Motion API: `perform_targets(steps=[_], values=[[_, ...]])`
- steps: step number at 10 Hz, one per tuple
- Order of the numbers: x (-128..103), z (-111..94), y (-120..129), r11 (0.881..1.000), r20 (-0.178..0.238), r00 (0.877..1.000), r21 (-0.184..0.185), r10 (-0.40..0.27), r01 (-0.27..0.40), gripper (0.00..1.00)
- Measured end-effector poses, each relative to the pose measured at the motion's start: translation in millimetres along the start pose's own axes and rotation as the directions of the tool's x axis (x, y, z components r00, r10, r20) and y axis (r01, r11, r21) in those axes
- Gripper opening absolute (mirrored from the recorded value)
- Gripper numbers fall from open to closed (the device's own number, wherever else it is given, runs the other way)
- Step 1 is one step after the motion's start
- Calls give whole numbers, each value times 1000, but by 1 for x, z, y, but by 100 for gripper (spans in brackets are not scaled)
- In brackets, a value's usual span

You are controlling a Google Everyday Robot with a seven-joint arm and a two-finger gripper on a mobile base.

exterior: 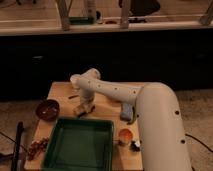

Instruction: Wipe table surface with eraser

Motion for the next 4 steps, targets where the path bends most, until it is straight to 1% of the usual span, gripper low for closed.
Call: perform_targets(steps=[1,2,3,4], values=[[5,1,10,1000,0,1000,-11,4,-4,0],[15,1,21,1000,-3,1000,-19,14,-14,0],[28,-1,32,999,-13,999,-31,31,-32,0],[43,-4,41,998,-21,998,-31,58,-58,0]])
